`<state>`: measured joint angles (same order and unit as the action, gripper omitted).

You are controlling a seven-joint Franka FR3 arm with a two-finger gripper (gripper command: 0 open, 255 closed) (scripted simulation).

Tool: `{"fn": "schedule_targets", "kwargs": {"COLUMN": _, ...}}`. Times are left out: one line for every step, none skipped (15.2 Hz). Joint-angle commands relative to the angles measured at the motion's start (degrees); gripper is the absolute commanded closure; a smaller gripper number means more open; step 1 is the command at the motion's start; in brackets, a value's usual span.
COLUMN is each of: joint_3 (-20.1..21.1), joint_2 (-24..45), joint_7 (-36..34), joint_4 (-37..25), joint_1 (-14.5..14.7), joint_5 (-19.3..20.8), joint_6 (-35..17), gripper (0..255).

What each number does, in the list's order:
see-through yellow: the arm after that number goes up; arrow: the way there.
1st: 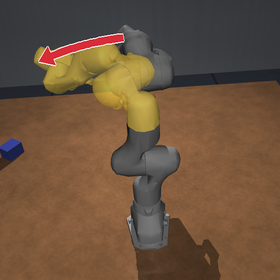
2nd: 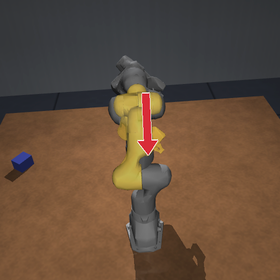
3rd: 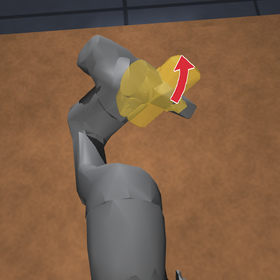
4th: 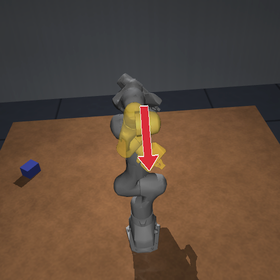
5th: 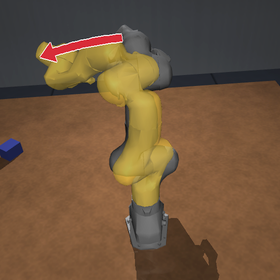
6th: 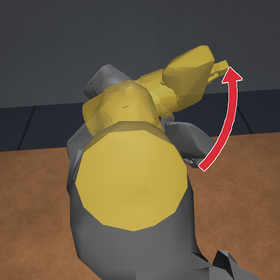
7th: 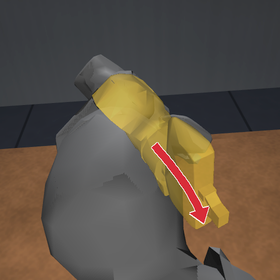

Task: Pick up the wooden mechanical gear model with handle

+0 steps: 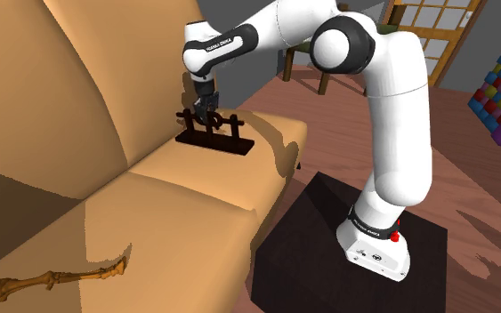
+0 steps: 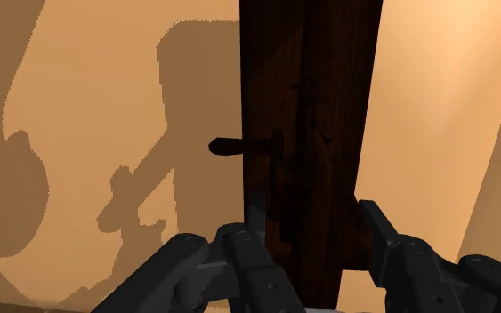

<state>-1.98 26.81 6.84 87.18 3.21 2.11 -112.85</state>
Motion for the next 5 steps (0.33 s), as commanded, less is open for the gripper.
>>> {"fn": "schedule_targets", "kwargs": {"joint_3": 0.0, "joint_2": -0.6, "joint_7": 0.1, "joint_4": -0.9, "joint_1": 0.0, "joint_5": 0.0, "joint_6": 1.4, "gripper": 255}}
{"fn": "schedule_targets", "kwargs": {"joint_3": 0.0, "joint_2": -0.7, "joint_7": 0.1, "joint_4": -1.4, "joint_1": 0.0, "joint_5": 0.0, "joint_6": 2.0, "gripper": 255}}
{"fn": "schedule_targets", "kwargs": {"joint_3": 0.0, "joint_2": -0.9, "joint_7": 0.1, "joint_4": -1.9, "joint_1": 0.0, "joint_5": 0.0, "joint_6": 2.7, "gripper": 255}}
{"fn": "schedule_targets", "kwargs": {"joint_3": 0.0, "joint_2": -1.0, "joint_7": 0.1, "joint_4": -2.0, "joint_1": 0.0, "joint_5": 0.0, "joint_6": 2.8, "gripper": 255}}
{"fn": "schedule_targets", "kwargs": {"joint_3": 0.0, "joint_2": -1.0, "joint_7": 0.1, "joint_4": -2.0, "joint_1": 0.0, "joint_5": 0.0, "joint_6": 2.8, "gripper": 255}}
